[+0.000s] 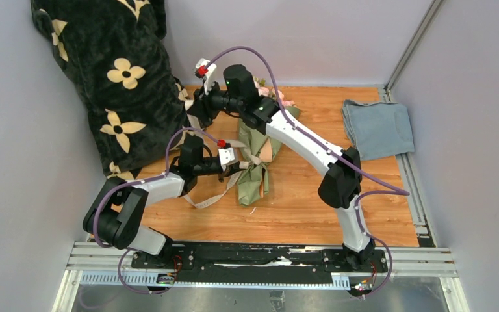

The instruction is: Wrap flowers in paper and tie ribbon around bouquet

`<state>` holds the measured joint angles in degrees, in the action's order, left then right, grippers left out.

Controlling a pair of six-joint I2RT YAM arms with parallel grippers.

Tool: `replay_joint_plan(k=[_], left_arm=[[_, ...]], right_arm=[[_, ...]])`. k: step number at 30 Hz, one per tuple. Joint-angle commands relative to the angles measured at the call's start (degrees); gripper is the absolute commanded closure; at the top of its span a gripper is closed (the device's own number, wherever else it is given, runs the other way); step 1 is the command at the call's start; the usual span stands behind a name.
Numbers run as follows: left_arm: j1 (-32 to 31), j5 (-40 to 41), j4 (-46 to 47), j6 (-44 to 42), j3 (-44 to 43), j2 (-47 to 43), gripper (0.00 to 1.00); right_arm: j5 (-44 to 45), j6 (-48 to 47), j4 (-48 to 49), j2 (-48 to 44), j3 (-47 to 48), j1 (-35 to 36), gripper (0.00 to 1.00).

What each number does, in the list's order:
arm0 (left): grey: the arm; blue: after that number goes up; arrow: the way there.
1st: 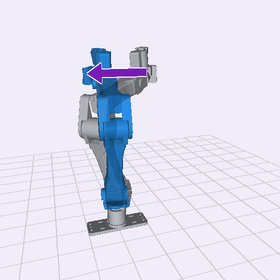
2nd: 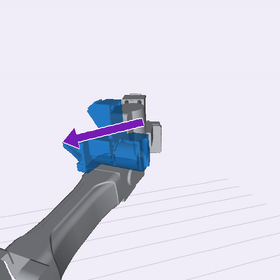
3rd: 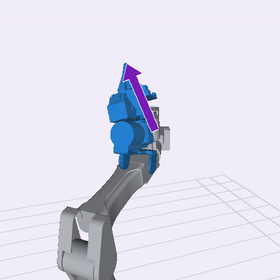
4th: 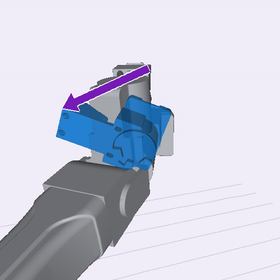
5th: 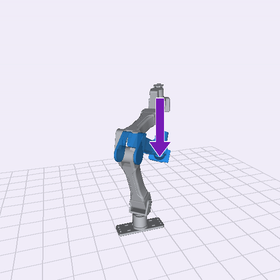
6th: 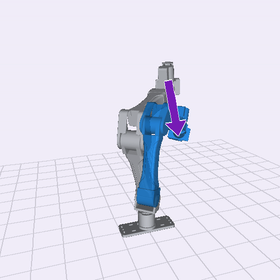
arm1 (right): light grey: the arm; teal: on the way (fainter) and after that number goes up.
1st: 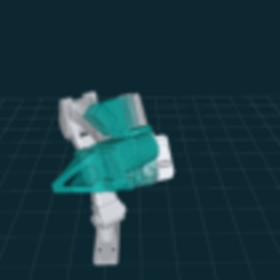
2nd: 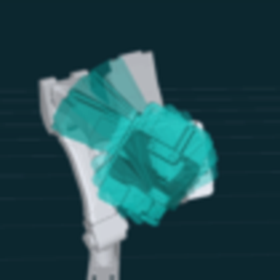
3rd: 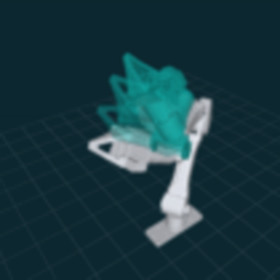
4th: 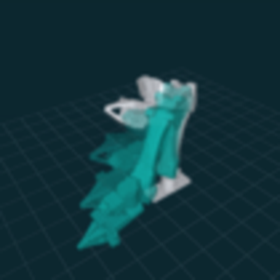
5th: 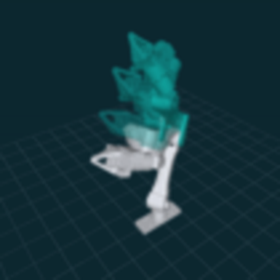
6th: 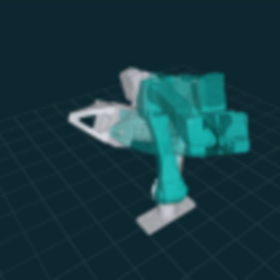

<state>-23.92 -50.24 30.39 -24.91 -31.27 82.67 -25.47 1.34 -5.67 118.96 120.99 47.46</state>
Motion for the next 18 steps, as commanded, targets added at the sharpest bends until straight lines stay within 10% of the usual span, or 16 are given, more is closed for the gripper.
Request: replay_joint_plan(k=[1, 6, 14, 18], left_arm=[[-0.8, -0.2, 1.4, -1.2, 0.8, -1.4, 1.00], [-0.9, 1.0, 1.3, 0.5, 1.0, -2.0, 1.00], [-0.9, 1.6, 3.1, 2.6, 1.5, -1.2, 1.00], [-1.0, 1.9, 3.1, 2.4, 1.3, -0.9, 1.00]], right_arm=[[-0.1, -4.1, -12.2, -1.5, 5.9, -1.4, 0.35], [-3.7, -9.8, -11.6, -13.9, -7.8, -6.8, 0.23], [-33.4, -34.4, 6.9, -39.4, -59.3, -10.9, 0.19], [-30.2, -32.5, 17.0, -40.3, -65.4, -10.7, 0.17]])
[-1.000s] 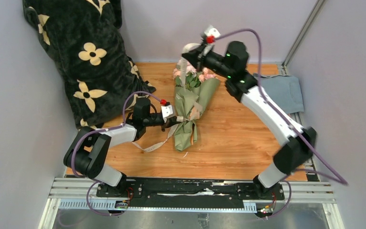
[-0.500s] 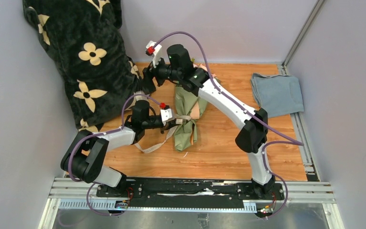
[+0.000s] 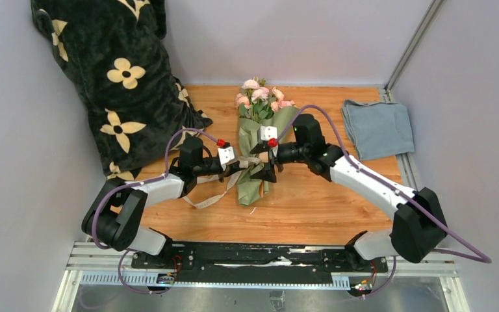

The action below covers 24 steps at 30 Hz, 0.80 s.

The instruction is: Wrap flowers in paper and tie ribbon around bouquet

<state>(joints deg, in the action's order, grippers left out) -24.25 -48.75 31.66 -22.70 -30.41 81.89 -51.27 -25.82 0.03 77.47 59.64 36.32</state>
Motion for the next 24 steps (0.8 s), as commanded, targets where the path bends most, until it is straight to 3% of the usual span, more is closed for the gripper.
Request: replay_joint_plan(k=[1, 8, 11, 12, 13, 15, 17, 18, 21, 22, 24], left_arm=[[-0.6, 0.5, 1.8, 0.2, 0.3, -0.1, 1.00], [-0.7, 0.5, 1.9, 0.3, 0.0, 0.4, 1.00], [-0.7, 0.8, 1.9, 0.1, -0.1, 0.6, 1.00], [-0.7, 0.8, 2.0, 0.0, -0.2, 0.8, 1.00], [-0.7, 0.8, 2.0, 0.0, -0.3, 0.9, 1.00], [-0.7, 0.8, 1.9, 0.3, -0.5, 1.1, 1.00], [-0.7, 1.1, 2.0, 0.4, -0.7, 0.9, 1.00], [-0.7, 2.1, 1.9, 0.7, -0.8, 0.6, 0.93], [0.5, 3.3, -8.4, -2.5, -4.4, -2.8, 0.30], [1.6, 2.1, -15.1, -5.9, -7.1, -4.0, 0.22], [2.9, 4.7, -40.9, -23.2, -15.0, -6.2, 0.20]], right_arm=[[-3.6, -5.2, 11.3, 2.3, -3.5, 0.4, 0.17], [-4.6, -4.8, 11.4, 10.2, 0.7, 0.4, 0.22], [-6.0, -5.0, 10.8, 11.5, 1.6, 0.4, 0.32], [-6.5, -5.1, 10.5, 11.9, 1.9, 0.5, 0.39], [-7.0, -5.2, 9.9, 12.1, 2.3, 0.5, 0.53], [-7.1, -5.8, 6.4, 12.8, 3.6, 0.4, 0.88], [-6.3, -6.8, 3.4, 12.8, 4.6, 0.3, 1.00], [-5.8, -6.5, 2.7, 12.6, 4.6, -0.1, 1.00], [-4.3, -4.0, 3.0, 12.6, 4.4, -1.5, 1.00], [-3.9, -3.3, 3.0, 12.7, 4.5, -2.0, 1.00], [-2.8, -2.8, 2.5, 12.9, 4.7, -2.3, 1.00]])
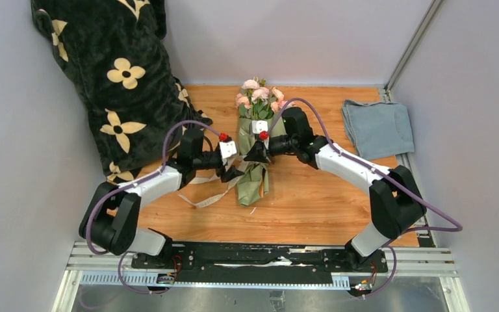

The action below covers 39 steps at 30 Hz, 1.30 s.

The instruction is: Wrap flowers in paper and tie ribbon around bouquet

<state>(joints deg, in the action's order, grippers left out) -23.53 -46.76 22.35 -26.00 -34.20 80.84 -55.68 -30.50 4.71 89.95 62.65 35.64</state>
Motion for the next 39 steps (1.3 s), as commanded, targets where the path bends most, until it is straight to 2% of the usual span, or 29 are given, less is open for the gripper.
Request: replay_joint_plan(k=[1, 4, 6, 8, 12, 15, 19, 24, 26, 29, 31, 33, 36, 39], left_arm=[[2.8, 6.0, -43.1, -29.3, -15.0, -5.7, 0.20], [4.6, 19.5, -70.0, -53.3, -20.5, -4.7, 0.21], [5.3, 29.6, -75.5, -57.8, -19.5, -2.5, 0.25], [7.2, 33.7, -76.0, -59.6, -19.2, 0.4, 0.26], [13.1, 32.9, -75.9, -69.1, -21.4, 2.6, 0.23], [15.0, 35.4, -75.9, -74.6, -21.7, 5.0, 0.21], [15.2, 37.8, -76.0, -75.4, -22.4, 10.4, 0.21], [15.3, 38.0, -73.6, -77.1, -20.4, 12.2, 0.26], [15.3, 38.8, -69.8, -75.9, -19.2, 12.5, 0.33], [15.5, 40.9, -62.1, -74.2, -16.8, 12.5, 0.51], [15.9, 42.2, -57.9, -74.6, -14.9, 11.9, 0.72], [15.9, 42.5, -56.9, -75.6, -14.3, 10.5, 0.99], [15.0, 38.1, -66.8, -75.4, -17.9, 4.5, 1.00], [7.9, 30.5, -81.5, -62.3, -24.9, -4.1, 1.00]], right_arm=[[2.1, 1.9, -2.1, 0.3, 1.6, -1.6, 1.00], [3.7, 2.5, -0.4, 0.0, 0.3, -1.6, 1.00], [3.8, 3.2, 1.5, -0.1, -0.9, -1.6, 1.00], [3.2, 4.4, 3.7, -0.5, -1.9, -1.6, 1.00], [2.6, 4.5, 4.9, -1.6, -3.1, -1.5, 1.00], [2.9, 3.1, 3.9, -2.3, -3.4, -1.5, 1.00], [3.7, 2.6, 3.6, -2.3, -3.8, -1.5, 1.00], [4.0, 2.2, 2.7, -2.5, -3.8, -1.6, 1.00], [4.1, 2.2, 2.5, -2.3, -3.6, -1.6, 1.00], [3.9, 2.9, 2.7, -1.8, -3.3, -1.5, 1.00], [3.7, 3.4, 2.7, -1.5, -3.0, -1.5, 1.00], [3.7, 3.7, 3.0, -1.5, -2.9, -1.5, 1.00], [5.3, 6.0, 3.0, -0.9, -1.9, -1.5, 1.00], [7.6, 9.5, 1.5, 1.3, 1.4, -1.5, 1.00]])
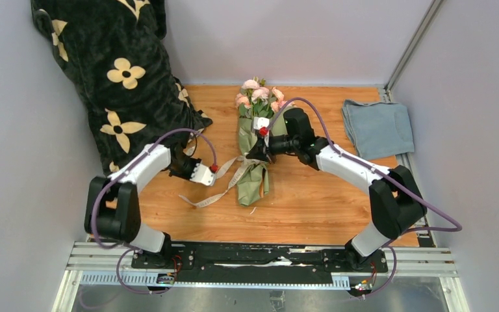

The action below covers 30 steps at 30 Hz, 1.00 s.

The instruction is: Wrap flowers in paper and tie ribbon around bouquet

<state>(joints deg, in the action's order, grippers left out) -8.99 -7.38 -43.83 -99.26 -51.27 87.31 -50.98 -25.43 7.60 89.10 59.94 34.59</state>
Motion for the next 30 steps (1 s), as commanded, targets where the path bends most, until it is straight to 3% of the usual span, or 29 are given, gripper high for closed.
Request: replay_joint_plan(k=[1, 4, 6, 10, 15, 18, 22, 25, 26, 27, 30], left_arm=[[-10.3, -11.0, -17.9, 15.7, -8.9, -13.2, 1.00], [-26.1, -16.5, -19.1, 30.1, -10.6, -19.0, 1.00], [-32.3, -21.8, -18.9, 38.0, -12.6, -18.5, 1.00], [-36.8, -30.2, -11.1, 53.6, -19.1, -12.0, 1.00], [-50.5, -29.0, 1.2, 65.4, -26.5, -5.1, 1.00], [-52.2, -32.5, 9.5, 74.0, -27.6, -0.5, 1.00], [-53.3, -32.6, 26.7, 83.5, -22.2, 0.9, 0.95], [-55.0, -30.3, 35.5, 85.9, -20.6, 2.0, 0.84], [-55.1, -30.2, 37.0, 86.2, -20.0, 2.1, 0.75], [-55.1, -29.6, 37.6, 85.7, -19.3, 2.0, 0.59], [-55.0, -25.7, 33.2, 77.9, -17.6, -0.6, 0.30]], right_arm=[[3.9, 5.4, -1.7, 2.8, 5.4, -0.6, 1.00], [7.1, 8.6, -2.2, 4.8, 7.6, -0.7, 1.00], [8.5, 10.2, -2.2, 5.4, 8.6, -0.9, 1.00], [8.7, 12.0, -3.1, 6.6, 11.2, -1.1, 1.00], [7.6, 13.7, -2.8, 6.6, 12.1, -2.2, 1.00], [5.5, 14.0, -2.9, 6.3, 11.7, -2.7, 1.00], [4.7, 11.8, -5.2, 5.8, 10.8, -3.1, 1.00], [4.3, 11.1, -5.5, 5.0, 9.8, -3.3, 1.00], [4.3, 11.1, -5.4, 4.8, 9.5, -3.4, 1.00], [4.2, 11.1, -5.4, 4.7, 9.4, -3.4, 1.00], [3.7, 11.4, -5.9, 4.7, 9.8, -3.4, 1.00]])
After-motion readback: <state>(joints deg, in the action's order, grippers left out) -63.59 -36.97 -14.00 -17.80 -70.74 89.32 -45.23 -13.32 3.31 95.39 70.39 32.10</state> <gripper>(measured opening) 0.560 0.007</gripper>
